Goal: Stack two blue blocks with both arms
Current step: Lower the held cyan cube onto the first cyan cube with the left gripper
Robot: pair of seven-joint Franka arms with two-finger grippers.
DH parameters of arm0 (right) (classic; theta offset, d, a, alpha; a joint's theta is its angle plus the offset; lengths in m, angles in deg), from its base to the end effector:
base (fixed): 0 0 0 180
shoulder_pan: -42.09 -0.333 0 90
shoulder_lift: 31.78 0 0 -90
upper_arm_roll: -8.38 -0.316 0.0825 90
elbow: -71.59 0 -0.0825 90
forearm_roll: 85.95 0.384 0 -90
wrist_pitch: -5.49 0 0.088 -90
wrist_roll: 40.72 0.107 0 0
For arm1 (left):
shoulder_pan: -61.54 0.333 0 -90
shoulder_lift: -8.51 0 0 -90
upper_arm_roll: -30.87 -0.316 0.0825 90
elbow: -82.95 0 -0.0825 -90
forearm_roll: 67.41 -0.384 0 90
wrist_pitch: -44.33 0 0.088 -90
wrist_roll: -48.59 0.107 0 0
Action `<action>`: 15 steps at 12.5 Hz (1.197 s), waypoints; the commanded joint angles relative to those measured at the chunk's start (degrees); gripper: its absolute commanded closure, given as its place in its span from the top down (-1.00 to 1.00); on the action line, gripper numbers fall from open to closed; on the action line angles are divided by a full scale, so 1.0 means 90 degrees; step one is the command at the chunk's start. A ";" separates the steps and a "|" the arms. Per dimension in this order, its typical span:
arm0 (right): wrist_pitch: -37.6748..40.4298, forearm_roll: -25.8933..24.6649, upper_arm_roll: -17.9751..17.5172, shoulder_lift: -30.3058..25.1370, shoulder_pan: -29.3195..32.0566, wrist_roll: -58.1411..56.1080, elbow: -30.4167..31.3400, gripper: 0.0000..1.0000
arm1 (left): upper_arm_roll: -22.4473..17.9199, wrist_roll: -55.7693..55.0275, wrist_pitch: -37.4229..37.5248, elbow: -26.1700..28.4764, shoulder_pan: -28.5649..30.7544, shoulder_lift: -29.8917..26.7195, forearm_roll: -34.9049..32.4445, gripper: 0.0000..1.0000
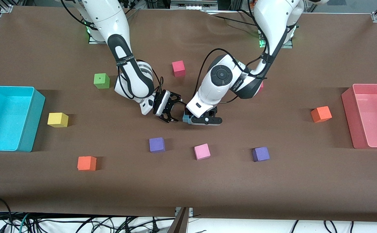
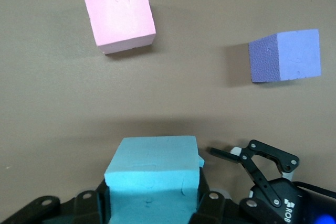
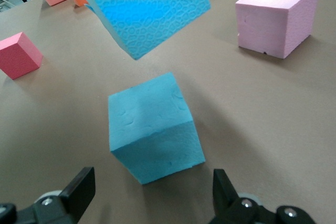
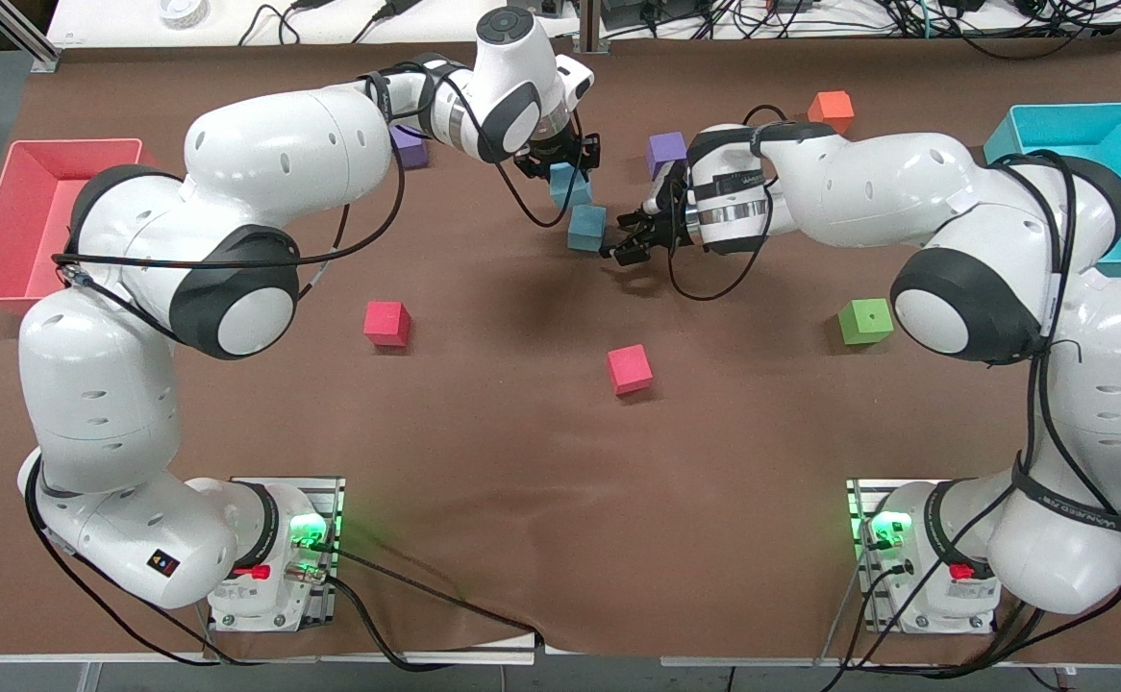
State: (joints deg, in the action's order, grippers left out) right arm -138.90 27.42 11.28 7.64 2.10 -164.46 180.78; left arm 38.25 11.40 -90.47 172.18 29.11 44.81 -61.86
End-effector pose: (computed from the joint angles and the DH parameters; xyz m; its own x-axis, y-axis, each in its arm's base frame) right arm 0.4868 0.3576 0.1208 0.4357 0.4755 0.7642 0.8829 -0.3911 -0.2600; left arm 0.5603 -0.4494 0.2945 0.9982 0.0515 0.0315 0.0434 -0.9751 0.2177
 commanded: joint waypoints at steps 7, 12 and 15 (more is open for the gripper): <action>0.0135 0.0284 -0.0019 0.0092 0.0048 -0.0352 -0.0091 0.98 | -0.0097 -0.0096 0.0134 -0.0139 -0.0215 -0.0010 -0.0070 -1.00; 0.0262 0.0284 -0.0019 0.0171 0.0048 -0.0439 -0.0247 0.98 | -0.0097 -0.0359 0.0252 -0.0139 -0.0391 0.0049 -0.0196 -1.00; 0.0262 0.0284 -0.0019 0.0180 0.0048 -0.0440 -0.0267 0.98 | -0.0097 -0.0457 0.0252 -0.0139 -0.0507 0.0185 -0.0217 -1.00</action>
State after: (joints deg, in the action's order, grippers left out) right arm -137.11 28.69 11.29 8.47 2.13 -166.99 179.44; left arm 38.23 9.21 -89.07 171.92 25.99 45.25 -62.47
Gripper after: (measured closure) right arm 0.004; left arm 0.410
